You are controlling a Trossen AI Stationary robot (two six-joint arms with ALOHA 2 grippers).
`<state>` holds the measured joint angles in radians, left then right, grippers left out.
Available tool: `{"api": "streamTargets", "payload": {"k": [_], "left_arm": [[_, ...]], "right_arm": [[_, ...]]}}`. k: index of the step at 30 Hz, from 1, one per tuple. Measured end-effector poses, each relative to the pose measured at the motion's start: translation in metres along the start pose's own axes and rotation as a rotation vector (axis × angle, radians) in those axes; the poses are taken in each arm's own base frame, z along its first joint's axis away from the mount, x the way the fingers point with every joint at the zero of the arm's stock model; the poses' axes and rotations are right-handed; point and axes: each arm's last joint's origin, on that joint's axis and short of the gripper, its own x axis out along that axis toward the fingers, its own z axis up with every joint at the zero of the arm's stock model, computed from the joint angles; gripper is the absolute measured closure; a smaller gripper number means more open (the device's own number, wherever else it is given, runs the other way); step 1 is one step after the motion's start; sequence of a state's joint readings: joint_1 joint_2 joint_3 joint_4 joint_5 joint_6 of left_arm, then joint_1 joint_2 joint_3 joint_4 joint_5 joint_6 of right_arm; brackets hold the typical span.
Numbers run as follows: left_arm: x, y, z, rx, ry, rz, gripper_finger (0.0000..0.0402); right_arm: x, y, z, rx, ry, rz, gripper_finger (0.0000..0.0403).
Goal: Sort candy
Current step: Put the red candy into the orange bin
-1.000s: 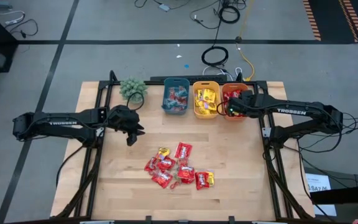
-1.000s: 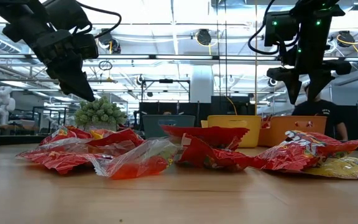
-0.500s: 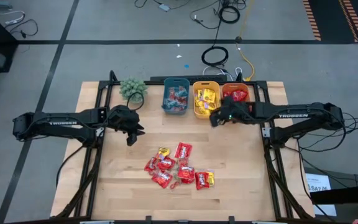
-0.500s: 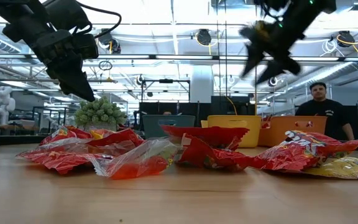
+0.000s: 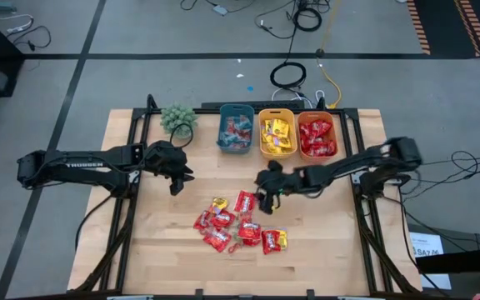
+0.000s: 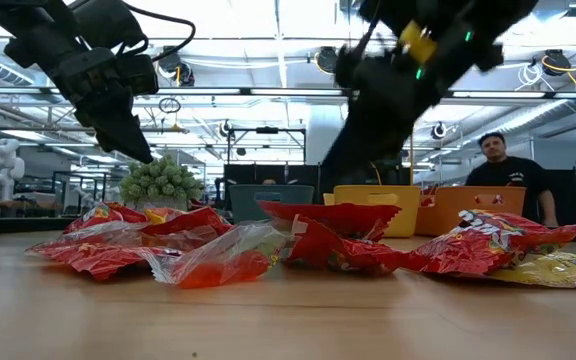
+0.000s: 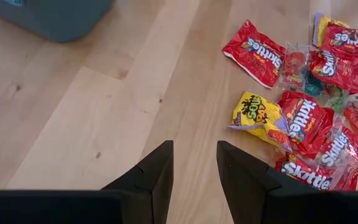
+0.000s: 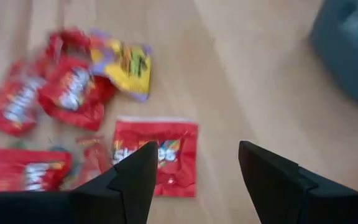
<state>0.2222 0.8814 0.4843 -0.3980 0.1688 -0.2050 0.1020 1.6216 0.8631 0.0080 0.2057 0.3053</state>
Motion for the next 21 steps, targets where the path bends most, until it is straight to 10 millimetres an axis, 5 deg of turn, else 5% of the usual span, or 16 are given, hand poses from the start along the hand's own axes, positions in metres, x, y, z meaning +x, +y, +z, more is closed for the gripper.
{"api": "streamTargets", "payload": {"k": [6,11,17,21], "left_arm": [[0.000,0.000,0.000,0.000,0.002,0.000,0.0269],[0.000,0.000,-0.001,-0.001,0.005,0.001,0.0269],[0.000,0.000,-0.001,-0.002,0.008,0.002,0.0269],[0.000,0.000,-0.001,-0.002,0.008,0.002,0.0269]], "right_arm": [[0.052,0.004,-0.028,0.061,0.084,-0.027,0.0186],[0.078,0.009,-0.032,0.060,0.191,-0.048,0.0218],[0.075,0.013,-0.011,0.058,0.305,-0.046,0.0380],[0.058,0.009,0.015,0.031,0.305,-0.052,0.0390]]}}
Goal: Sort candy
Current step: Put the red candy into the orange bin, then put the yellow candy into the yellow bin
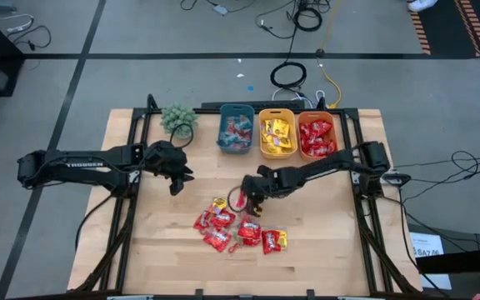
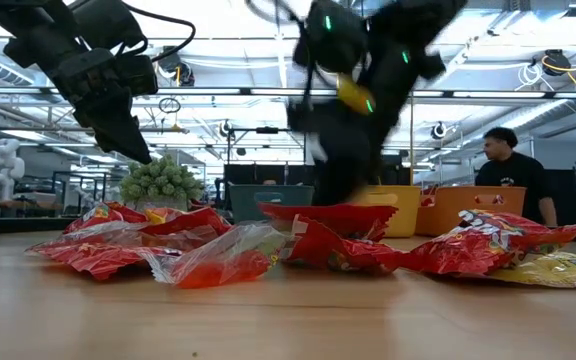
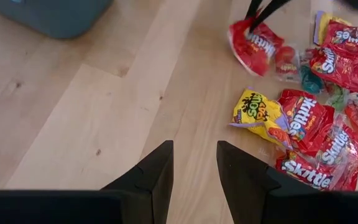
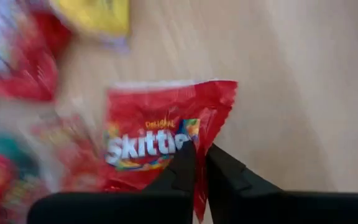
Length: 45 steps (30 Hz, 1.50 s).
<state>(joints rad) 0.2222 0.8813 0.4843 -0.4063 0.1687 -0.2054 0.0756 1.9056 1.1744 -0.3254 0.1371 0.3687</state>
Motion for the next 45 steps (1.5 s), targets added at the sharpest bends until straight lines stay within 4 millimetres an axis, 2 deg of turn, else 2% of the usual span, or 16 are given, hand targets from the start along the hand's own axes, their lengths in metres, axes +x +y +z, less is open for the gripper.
{"api": "streamTargets", "payload": {"k": [4,9,12,15,18,21,24,30,35,45], "left_arm": [[0.000,0.000,0.000,0.000,-0.001,0.000,0.0269],[0.000,0.000,0.001,0.002,-0.008,-0.001,0.0269],[0.000,0.000,0.001,0.002,-0.008,-0.001,0.0269],[0.000,0.000,0.001,0.002,-0.008,-0.001,0.0269],[0.000,0.000,0.001,0.003,-0.010,0.002,0.0269],[0.000,0.001,0.001,0.004,-0.016,0.025,0.0269],[0.000,0.001,0.002,0.005,-0.032,0.057,0.0269],[0.000,0.001,0.007,0.011,-0.082,0.058,0.0269],[0.000,0.000,0.009,0.013,-0.100,0.055,0.0269],[0.000,0.000,0.008,0.012,-0.097,0.055,0.0258]], "right_arm": [[-0.054,-0.010,0.035,-0.007,-0.116,-0.038,0.0400],[-0.119,-0.033,0.042,0.035,-0.212,-0.204,0.0402],[-0.160,-0.054,0.031,0.107,-0.272,-0.327,0.0403],[-0.183,-0.080,0.006,0.234,-0.283,-0.463,0.0402],[-0.204,-0.108,-0.020,0.447,-0.356,-0.553,0.0402],[-0.206,-0.132,-0.047,0.618,-0.384,-0.639,0.0402],[-0.199,-0.148,-0.070,0.747,-0.356,-0.620,0.0402],[-0.169,-0.161,-0.106,0.899,-0.196,-0.549,0.0390],[-0.160,-0.162,-0.114,0.923,-0.179,-0.546,0.0336],[-0.170,-0.161,-0.117,0.927,-0.206,-0.514,0.0207]]}}
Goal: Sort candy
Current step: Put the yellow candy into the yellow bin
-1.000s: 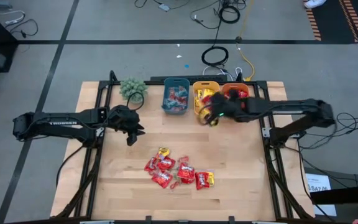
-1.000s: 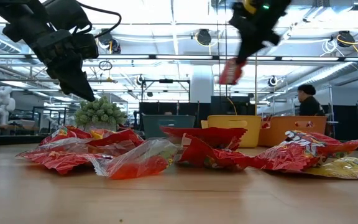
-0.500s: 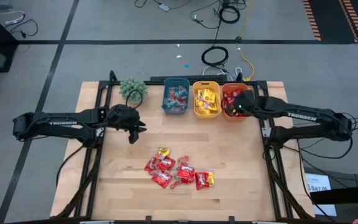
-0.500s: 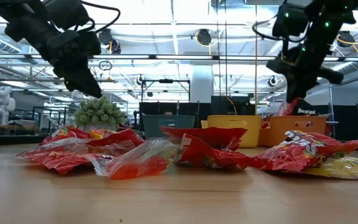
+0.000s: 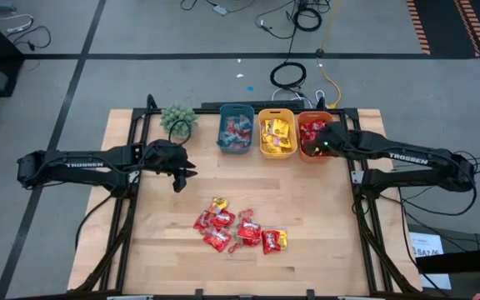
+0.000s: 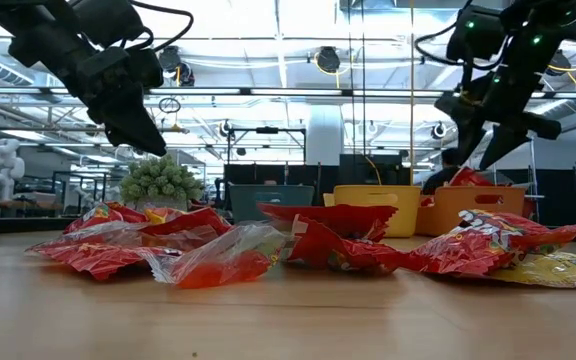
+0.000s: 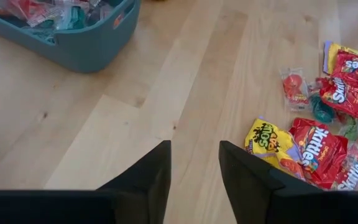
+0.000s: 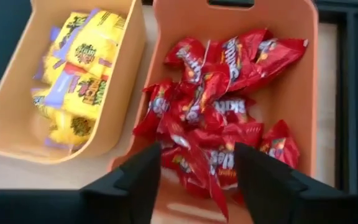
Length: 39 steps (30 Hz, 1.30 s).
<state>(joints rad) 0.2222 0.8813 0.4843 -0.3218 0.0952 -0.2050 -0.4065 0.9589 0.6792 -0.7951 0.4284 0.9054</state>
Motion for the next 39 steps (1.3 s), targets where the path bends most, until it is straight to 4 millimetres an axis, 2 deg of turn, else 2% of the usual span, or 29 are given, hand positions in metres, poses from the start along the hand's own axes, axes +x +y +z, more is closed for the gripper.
{"api": "streamTargets", "payload": {"k": [4,7,10,13,17,25,33,39], "left_arm": [[0.000,0.000,0.000,0.000,0.001,0.001,0.0213],[0.000,0.000,0.000,0.000,0.000,0.002,0.0173],[0.000,0.000,0.000,-0.004,-0.002,0.000,0.0151],[0.000,-0.001,0.000,-0.048,-0.003,-0.016,0.0146],[0.000,-0.001,0.000,-0.070,-0.001,-0.017,0.0146],[0.000,-0.004,-0.002,-0.057,0.025,-0.043,0.0146],[0.005,-0.028,-0.007,0.014,0.035,-0.056,0.0146],[0.030,-0.055,0.003,0.044,0.064,-0.045,0.0146]], "right_arm": [[-0.011,-0.008,-0.003,-0.009,0.058,0.056,0.0182],[-0.021,-0.019,-0.007,0.044,0.106,0.071,0.0177],[-0.031,-0.029,-0.013,0.093,0.184,0.110,0.0178],[-0.042,-0.035,-0.019,0.127,0.265,0.187,0.0182],[-0.052,-0.036,-0.025,0.125,0.270,0.271,0.0191],[-0.061,-0.031,-0.037,0.031,0.293,0.332,0.0211],[-0.064,-0.019,-0.050,-0.110,0.281,0.340,0.0240],[-0.064,-0.002,-0.068,-0.234,0.337,0.351,0.0256]]}}
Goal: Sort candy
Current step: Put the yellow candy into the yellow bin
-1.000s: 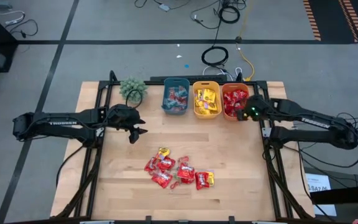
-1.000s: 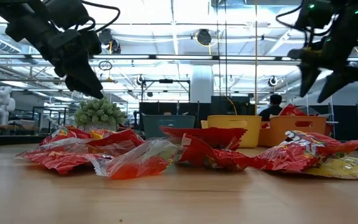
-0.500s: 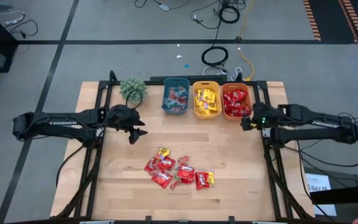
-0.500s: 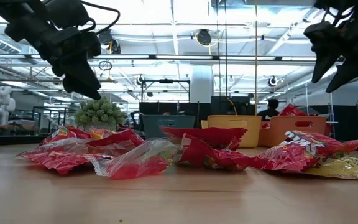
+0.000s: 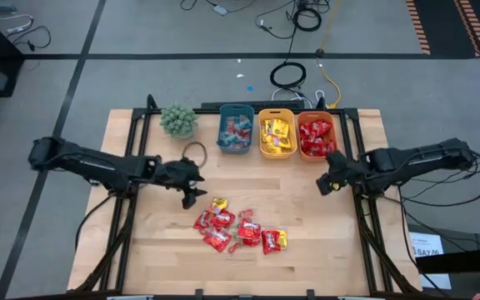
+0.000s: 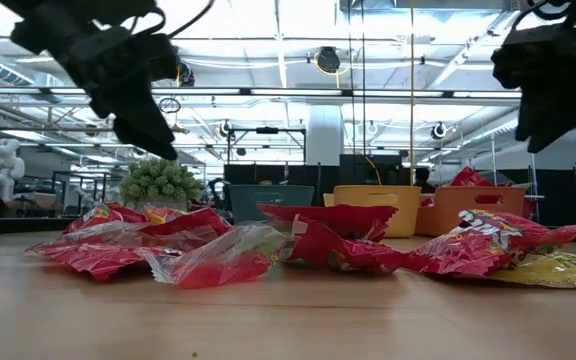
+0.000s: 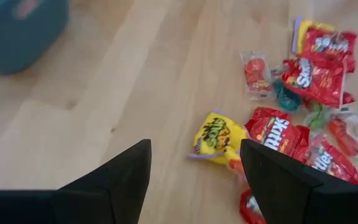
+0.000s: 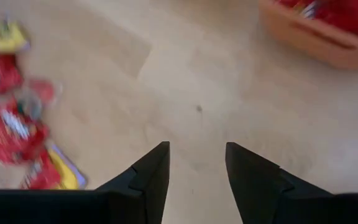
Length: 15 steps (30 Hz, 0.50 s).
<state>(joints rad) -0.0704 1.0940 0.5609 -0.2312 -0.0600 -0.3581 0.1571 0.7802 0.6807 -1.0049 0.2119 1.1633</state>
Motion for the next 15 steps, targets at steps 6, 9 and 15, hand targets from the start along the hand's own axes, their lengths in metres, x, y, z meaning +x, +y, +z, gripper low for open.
{"api": "streamTargets", "payload": {"k": [6,9,15], "left_arm": [[0.044,-0.027,0.008,0.070,0.125,0.047,0.0146],[0.070,-0.035,0.006,0.044,0.199,0.070,0.0146],[0.114,-0.041,0.003,0.012,0.330,0.115,0.0150]], "right_arm": [[0.009,0.013,-0.017,-0.134,0.076,-0.033,0.0261],[0.014,0.020,-0.024,-0.171,0.057,-0.056,0.0261],[0.026,0.034,-0.038,-0.258,-0.036,-0.092,0.0261]]}}
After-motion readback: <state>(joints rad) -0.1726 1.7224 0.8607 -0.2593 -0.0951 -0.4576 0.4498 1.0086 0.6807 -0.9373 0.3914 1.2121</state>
